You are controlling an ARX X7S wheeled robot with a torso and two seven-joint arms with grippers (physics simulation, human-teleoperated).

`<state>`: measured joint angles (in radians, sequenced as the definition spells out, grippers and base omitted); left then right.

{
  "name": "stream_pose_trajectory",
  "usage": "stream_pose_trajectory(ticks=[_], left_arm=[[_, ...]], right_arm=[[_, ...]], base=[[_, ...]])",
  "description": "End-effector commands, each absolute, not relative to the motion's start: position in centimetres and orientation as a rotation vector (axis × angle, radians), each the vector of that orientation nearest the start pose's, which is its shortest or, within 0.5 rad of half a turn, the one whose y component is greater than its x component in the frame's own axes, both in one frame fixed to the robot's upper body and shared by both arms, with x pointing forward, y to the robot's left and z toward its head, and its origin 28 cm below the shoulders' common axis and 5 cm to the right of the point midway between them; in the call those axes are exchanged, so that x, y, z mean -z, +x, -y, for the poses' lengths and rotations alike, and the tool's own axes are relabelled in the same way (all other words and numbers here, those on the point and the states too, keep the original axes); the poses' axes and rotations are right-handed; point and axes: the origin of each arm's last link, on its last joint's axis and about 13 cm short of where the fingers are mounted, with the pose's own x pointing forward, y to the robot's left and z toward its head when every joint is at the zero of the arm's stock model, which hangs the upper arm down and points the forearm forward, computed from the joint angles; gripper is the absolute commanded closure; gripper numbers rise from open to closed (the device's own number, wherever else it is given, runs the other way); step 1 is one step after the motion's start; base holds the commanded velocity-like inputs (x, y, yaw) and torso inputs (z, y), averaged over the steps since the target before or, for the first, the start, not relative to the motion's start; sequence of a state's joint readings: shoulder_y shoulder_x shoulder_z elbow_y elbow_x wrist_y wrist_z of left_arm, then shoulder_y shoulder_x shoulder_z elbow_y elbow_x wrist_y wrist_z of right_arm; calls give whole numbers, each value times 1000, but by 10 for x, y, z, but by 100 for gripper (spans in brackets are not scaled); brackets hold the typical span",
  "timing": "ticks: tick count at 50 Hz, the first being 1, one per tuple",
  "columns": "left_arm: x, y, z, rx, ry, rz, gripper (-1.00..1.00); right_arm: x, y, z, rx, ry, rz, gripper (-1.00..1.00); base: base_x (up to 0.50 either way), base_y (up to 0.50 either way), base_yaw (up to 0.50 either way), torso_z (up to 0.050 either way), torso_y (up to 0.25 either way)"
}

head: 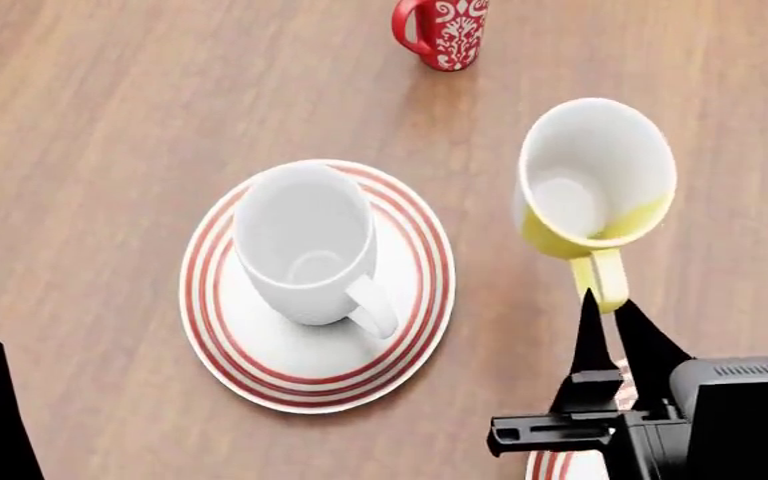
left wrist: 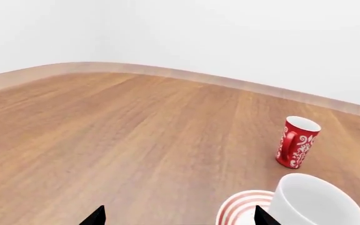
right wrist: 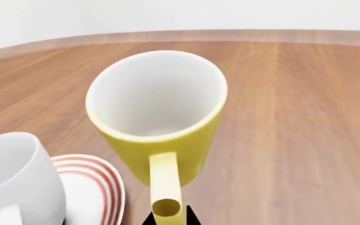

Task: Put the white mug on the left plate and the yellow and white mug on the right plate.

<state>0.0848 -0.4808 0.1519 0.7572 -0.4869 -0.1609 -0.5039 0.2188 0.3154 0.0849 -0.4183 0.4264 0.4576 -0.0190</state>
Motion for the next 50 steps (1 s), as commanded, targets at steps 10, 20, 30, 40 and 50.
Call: stream_pose_trajectory(ticks=[10, 20, 30, 40, 50], left_arm=[[-141, 163, -226, -28, -131, 334, -100], [-141, 163, -226, -28, -129, 335, -100], [-141, 162, -226, -27, -128, 336, -100], [-141, 163, -226, -27, -128, 337, -100], [-142, 163, -226, -26, -130, 337, -100]], right_arm=[[-120, 162, 172, -114, 60, 214, 100], [-120, 126, 177, -88, 44, 221, 100], [-114, 105, 183, -59, 47, 214, 100], [-101, 94, 187, -38, 58, 190, 100], [-87, 94, 192, -22, 69, 152, 100]], base=[[0, 0, 0, 0, 2], [0, 0, 0, 0, 0], [0, 0, 0, 0, 0], [0, 0, 0, 0, 0], [0, 0, 0, 0, 0]])
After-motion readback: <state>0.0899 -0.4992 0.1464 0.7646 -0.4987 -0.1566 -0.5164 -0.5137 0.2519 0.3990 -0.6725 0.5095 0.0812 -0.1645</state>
